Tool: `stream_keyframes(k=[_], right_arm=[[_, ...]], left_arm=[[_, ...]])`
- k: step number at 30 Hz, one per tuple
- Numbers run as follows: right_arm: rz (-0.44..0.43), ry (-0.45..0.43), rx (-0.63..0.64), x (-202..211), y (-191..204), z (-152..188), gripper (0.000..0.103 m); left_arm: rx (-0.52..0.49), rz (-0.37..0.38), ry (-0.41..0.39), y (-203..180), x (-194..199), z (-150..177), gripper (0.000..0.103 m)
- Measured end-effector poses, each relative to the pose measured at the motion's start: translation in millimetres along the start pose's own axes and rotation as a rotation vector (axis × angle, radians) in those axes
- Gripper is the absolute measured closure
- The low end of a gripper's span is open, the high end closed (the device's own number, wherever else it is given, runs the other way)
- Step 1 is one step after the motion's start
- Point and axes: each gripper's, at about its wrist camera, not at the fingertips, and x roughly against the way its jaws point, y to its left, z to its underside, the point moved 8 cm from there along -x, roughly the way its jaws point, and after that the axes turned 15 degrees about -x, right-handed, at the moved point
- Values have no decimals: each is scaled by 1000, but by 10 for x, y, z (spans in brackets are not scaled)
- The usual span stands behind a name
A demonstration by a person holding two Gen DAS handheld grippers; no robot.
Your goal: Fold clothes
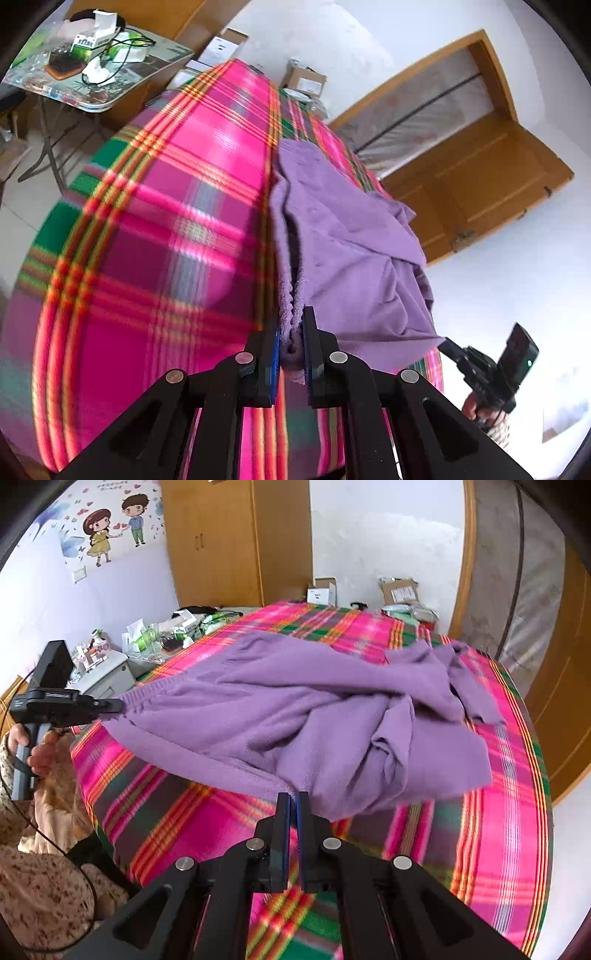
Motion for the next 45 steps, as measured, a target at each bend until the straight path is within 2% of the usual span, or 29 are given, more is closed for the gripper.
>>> stream_keyframes(k=[3, 8, 13, 16, 17, 22, 26, 27, 29, 33, 37, 41, 45], right_arm=[[-7, 33, 14, 10, 9, 152, 100], [34, 123, 57, -142, -43, 309, 98], [54, 168, 121, -119, 4, 265, 94], [18, 190, 169, -46, 74, 195, 89], [2, 194, 180, -23, 90, 160, 88], [-51, 167, 194, 27, 176, -167, 87], [-94, 126, 138, -70, 261, -513, 87], [-106, 121, 121, -129, 281, -603, 87], [-119, 115, 93, -256, 297, -735, 87], [-132, 121, 25, -547, 276, -967, 86], [-142, 135, -36, -784, 200, -1159, 84], [-159, 150, -89, -962, 141, -1276, 84], [-170, 166, -101, -1080, 102, -1337, 84]], left_arm=[[-15, 8, -5, -98, 68, 130, 93], [-23, 3, 36, -113, 46, 345, 93], [-43, -7, 65, -64, 13, 435, 92], [-74, -13, 70, -39, 49, 410, 92], [-80, -14, 59, -26, 82, 379, 86], [-104, 20, -16, 14, 224, 66, 84], [-165, 31, -12, -38, 64, -248, 84], [-158, 53, -9, -28, -5, -331, 78], [-139, 80, 1, 12, -157, -495, 75], [-103, 80, 31, 110, -511, -807, 75], [-59, 136, 52, 193, -799, -1066, 75], [3, 152, 74, 341, -1075, -1342, 75], [18, 160, 104, 368, -1288, -1499, 75]])
